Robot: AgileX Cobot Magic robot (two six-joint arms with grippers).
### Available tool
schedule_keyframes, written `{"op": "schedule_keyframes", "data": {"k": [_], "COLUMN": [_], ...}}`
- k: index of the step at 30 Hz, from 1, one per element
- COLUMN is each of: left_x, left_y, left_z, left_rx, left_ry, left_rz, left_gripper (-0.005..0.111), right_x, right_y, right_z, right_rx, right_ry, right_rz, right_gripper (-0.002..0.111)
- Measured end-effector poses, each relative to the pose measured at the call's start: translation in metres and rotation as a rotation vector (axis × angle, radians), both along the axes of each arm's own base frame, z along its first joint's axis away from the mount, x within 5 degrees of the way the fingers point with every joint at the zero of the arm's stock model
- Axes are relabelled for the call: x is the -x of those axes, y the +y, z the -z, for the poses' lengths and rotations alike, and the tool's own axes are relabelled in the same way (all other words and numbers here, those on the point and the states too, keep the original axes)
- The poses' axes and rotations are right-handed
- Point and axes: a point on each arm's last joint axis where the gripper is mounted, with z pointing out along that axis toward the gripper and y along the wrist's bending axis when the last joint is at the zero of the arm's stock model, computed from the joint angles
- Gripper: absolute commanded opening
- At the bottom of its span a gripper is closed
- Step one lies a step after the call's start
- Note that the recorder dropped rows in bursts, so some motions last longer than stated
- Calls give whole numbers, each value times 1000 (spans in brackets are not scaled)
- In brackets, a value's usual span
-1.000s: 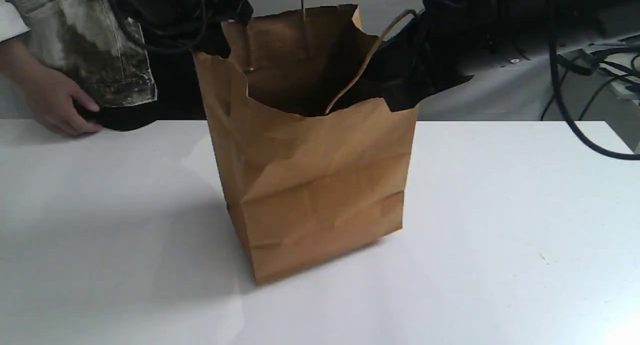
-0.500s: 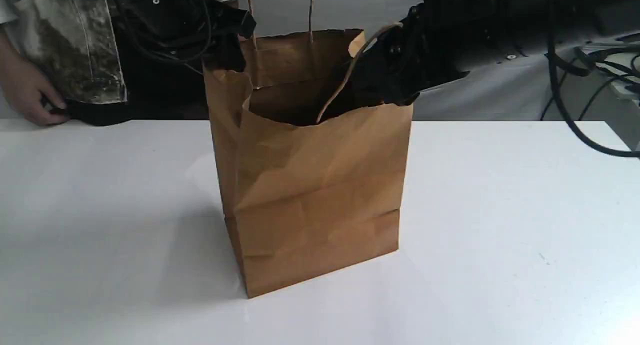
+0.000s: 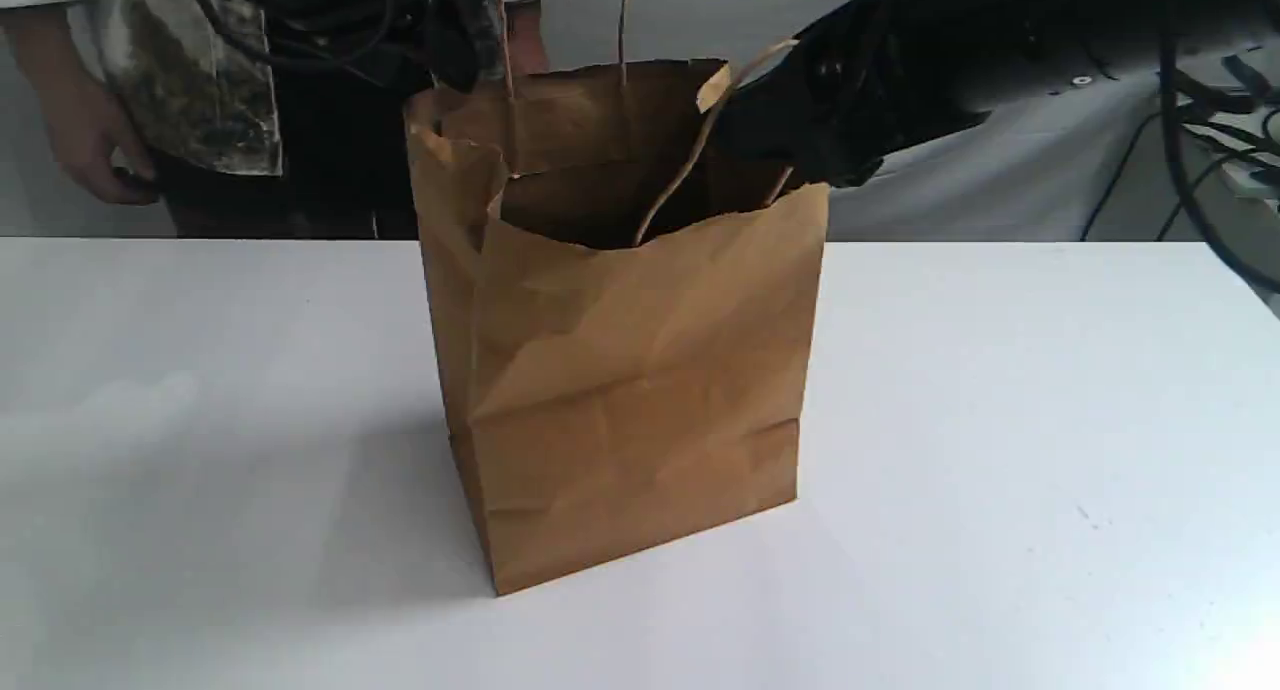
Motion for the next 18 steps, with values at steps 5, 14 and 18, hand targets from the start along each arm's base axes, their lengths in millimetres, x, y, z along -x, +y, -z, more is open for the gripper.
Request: {"op": "schedule_keyframes", "data": {"k": [5, 14, 18], "left_x": [0, 0, 1], "left_y": [0, 0, 1], "left_z": [0, 0, -3], "left_rx": [-3, -1, -2], "left_ry": [-1, 1, -6], "left_rz": [-1, -6, -6], "left_gripper": [57, 57, 57], "right_x": [4, 19, 34], "right_y": [0, -12, -19], "right_z": [3, 9, 15], "right_rx": [17, 104, 99], "right_ry": [51, 54, 54], "right_rz": [-21, 5, 40], "right_gripper": [66, 66, 66]}}
